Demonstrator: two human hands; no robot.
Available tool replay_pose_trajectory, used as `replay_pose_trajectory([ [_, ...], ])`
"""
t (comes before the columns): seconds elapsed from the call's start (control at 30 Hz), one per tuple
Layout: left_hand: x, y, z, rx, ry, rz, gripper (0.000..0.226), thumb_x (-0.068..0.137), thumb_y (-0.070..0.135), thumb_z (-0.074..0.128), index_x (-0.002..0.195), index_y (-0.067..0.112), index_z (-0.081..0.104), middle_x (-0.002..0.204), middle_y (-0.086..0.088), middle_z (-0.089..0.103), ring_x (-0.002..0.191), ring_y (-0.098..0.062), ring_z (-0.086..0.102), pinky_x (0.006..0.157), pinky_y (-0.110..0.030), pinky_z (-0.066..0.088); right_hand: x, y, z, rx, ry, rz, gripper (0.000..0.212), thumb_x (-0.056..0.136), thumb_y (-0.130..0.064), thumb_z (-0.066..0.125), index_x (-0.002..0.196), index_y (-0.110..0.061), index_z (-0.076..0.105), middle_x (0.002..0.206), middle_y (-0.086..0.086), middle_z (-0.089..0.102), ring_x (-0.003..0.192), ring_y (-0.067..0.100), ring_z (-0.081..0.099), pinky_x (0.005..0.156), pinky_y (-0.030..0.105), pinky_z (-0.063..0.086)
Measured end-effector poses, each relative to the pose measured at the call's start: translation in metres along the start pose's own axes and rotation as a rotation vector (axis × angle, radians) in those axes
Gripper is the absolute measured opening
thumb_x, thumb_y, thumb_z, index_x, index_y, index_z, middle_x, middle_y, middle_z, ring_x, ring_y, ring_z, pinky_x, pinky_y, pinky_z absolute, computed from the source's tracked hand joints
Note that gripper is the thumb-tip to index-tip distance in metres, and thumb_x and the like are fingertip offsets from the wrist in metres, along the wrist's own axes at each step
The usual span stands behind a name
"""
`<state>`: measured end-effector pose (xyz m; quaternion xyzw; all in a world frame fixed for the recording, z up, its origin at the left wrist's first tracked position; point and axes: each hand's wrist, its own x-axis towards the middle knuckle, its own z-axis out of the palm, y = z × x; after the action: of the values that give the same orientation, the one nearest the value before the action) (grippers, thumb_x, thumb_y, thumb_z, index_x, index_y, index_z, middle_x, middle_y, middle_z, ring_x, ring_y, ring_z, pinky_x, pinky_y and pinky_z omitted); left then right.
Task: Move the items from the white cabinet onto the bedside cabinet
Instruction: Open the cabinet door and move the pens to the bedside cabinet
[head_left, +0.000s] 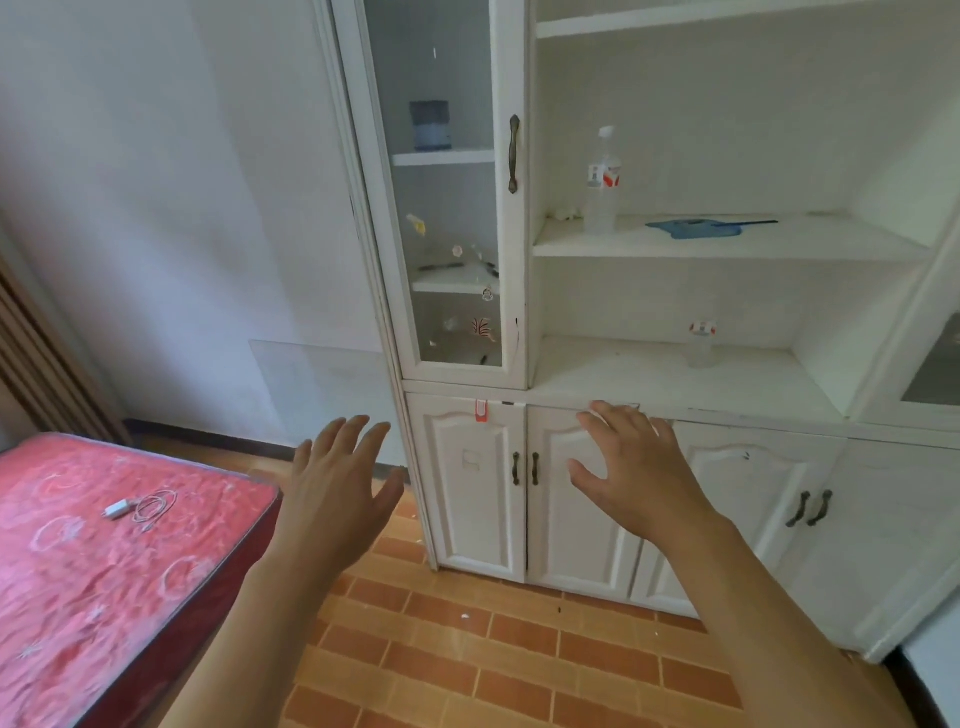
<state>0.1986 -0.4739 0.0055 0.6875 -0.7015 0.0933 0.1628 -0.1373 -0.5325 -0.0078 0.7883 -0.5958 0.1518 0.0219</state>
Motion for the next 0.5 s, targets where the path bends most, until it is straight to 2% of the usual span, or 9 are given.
replay_pose_trajectory([
  [0.23, 0.095, 0.03, 0.035, 0.039, -0.006, 0.062, 0.071, 0.095, 0.063, 0.024, 0.149, 0.023, 0.047, 0.155, -0.004, 0.049, 0.145, -0.03, 0.041, 0.114, -0.058, 0.039, 0.083, 0.054, 0.011, 0.008, 0.01, -0.032, 0.064, 0.1, -0.06, 0.039, 0.156, -0.029, 0.036, 0.166, -0.005, 0.029, 0.152, 0.018, 0.026, 0.125, 0.049, 0.02],
  [0.5, 0.204, 0.083, 0.066, 0.011, 0.037, 0.032, 0.061, 0.098, 0.056, 0.035, 0.145, 0.021, 0.051, 0.151, -0.005, 0.052, 0.141, -0.03, 0.046, 0.115, -0.055, 0.039, 0.192, 0.141, 0.012, -0.015, 0.024, -0.091, 0.068, 0.096, -0.063, 0.035, 0.153, -0.026, 0.04, 0.163, -0.003, 0.036, 0.149, 0.018, 0.032, 0.123, 0.048, 0.024],
])
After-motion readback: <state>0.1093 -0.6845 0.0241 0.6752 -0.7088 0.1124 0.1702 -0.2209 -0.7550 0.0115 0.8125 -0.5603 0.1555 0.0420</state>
